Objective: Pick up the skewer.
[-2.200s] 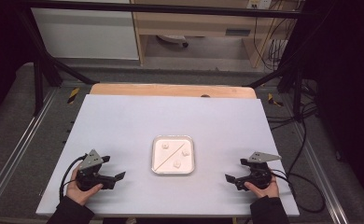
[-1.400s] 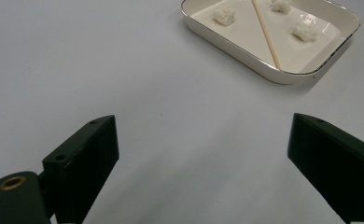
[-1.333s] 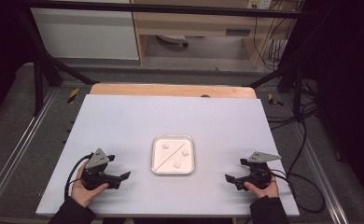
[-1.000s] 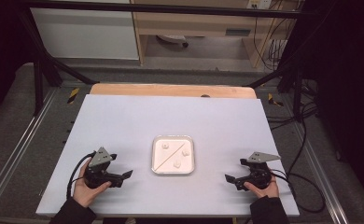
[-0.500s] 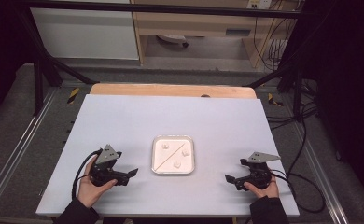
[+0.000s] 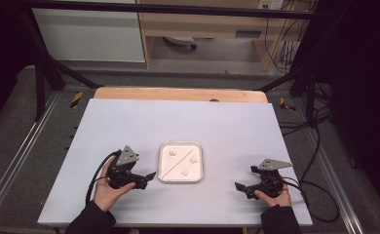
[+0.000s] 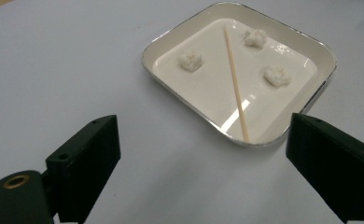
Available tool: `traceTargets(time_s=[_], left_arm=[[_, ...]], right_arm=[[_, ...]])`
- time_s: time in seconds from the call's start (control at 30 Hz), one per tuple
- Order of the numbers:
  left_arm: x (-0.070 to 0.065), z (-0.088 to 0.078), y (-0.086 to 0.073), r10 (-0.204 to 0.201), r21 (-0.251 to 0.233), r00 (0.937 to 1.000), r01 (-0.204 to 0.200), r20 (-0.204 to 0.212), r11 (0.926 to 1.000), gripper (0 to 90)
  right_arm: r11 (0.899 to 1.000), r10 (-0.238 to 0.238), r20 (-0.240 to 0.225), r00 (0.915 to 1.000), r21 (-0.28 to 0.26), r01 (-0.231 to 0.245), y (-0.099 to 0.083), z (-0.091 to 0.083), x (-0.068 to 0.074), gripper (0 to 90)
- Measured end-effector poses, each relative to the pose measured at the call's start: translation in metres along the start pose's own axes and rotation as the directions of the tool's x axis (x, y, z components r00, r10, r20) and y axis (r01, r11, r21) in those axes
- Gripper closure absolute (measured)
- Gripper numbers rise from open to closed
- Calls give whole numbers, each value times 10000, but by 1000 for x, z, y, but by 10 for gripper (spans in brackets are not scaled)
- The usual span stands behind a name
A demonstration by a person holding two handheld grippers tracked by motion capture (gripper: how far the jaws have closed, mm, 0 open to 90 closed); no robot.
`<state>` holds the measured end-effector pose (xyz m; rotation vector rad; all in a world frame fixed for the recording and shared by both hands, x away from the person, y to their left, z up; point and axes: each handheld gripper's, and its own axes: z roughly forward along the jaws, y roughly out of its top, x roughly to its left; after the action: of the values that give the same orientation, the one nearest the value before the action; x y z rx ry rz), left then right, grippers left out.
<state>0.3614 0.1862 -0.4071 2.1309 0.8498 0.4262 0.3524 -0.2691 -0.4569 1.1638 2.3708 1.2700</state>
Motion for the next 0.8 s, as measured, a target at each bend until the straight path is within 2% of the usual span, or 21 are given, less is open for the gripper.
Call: traceTargets(time_s=[0.33,0.67,0.8], left_arm=[[-12,22,20,138,468,9999,-142,98,9988,137],[-18,50,31,8,1115,9997,-36,250,9938,270],[-21,60,33,126,1340,9996,-159,256,9909,333]], right_arm=[[10000,-24,1,10000,-27,24,0,0,0,14],[10000,-12,-9,10000,13,12,0,0,0,14],[10000,-11,-13,10000,16,11,0,0,0,14]])
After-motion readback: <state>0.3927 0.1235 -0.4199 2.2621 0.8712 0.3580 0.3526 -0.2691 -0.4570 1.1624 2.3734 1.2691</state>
